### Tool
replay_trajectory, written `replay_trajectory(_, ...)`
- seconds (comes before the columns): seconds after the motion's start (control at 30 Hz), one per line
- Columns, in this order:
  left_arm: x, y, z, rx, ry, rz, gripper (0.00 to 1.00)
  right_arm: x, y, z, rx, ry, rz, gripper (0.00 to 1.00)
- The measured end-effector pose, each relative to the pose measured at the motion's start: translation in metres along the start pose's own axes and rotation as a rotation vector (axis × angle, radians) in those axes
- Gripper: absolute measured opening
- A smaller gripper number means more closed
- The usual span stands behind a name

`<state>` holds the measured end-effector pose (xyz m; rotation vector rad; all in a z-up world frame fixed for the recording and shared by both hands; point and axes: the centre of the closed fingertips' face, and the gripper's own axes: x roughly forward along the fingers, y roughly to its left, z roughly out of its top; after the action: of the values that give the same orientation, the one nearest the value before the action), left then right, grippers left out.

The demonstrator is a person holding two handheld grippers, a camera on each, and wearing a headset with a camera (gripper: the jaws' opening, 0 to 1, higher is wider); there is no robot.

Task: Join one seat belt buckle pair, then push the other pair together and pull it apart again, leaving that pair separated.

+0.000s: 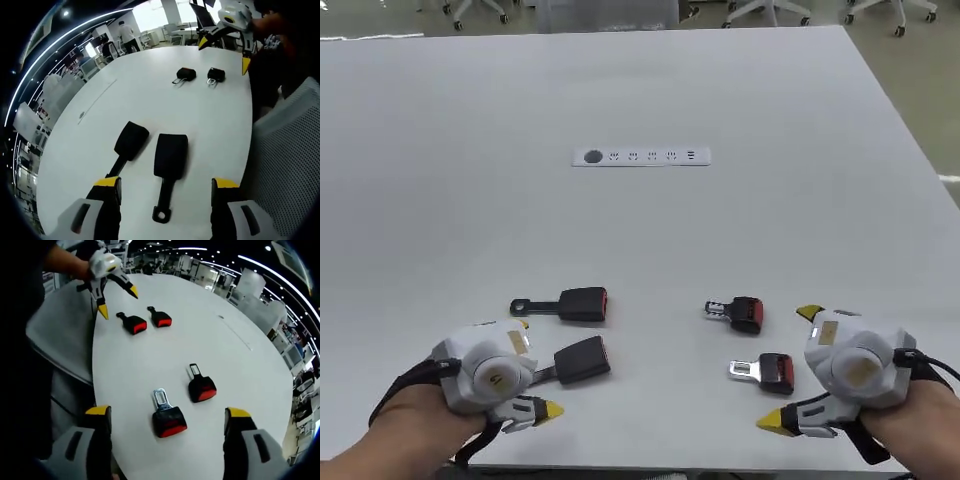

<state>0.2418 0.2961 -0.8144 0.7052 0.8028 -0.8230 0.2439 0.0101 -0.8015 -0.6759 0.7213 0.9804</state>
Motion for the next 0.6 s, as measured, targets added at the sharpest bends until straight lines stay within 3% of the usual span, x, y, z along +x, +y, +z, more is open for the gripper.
replay_trajectory(0.07,0.005,0.000,-0.004,0.003,0.040,-0.017,0.66,0.001,-0.004,-0.001,-0.029,0.008,0.006,0.83)
replay_trajectory(0.13,0.012,-0.001,-0.002,-0.003,0.044,-0.040,0.63,0.003,-0.004,-0.001,-0.021,0.008,0.035,0.80)
replay_trajectory(0.27,0.024,-0.004,0.003,0.032,0.054,-0.086,0.57,0.009,0.001,-0.002,-0.031,0.015,0.090,0.62)
replay_trajectory(0.33,0.028,-0.005,0.003,0.035,0.060,-0.102,0.56,0.014,0.008,-0.006,-0.002,0.024,0.149,0.52)
replay_trajectory(0.37,0.030,-0.006,0.003,0.040,0.064,-0.112,0.55,0.015,0.006,-0.008,-0.003,0.031,0.145,0.48)
replay_trajectory(0.47,0.038,-0.005,-0.002,0.077,0.104,-0.142,0.49,0.021,0.001,-0.016,-0.032,0.056,0.147,0.49)
replay_trajectory(0.6,0.043,-0.001,0.000,0.097,0.101,-0.158,0.43,0.024,-0.002,-0.020,-0.027,0.075,0.181,0.44)
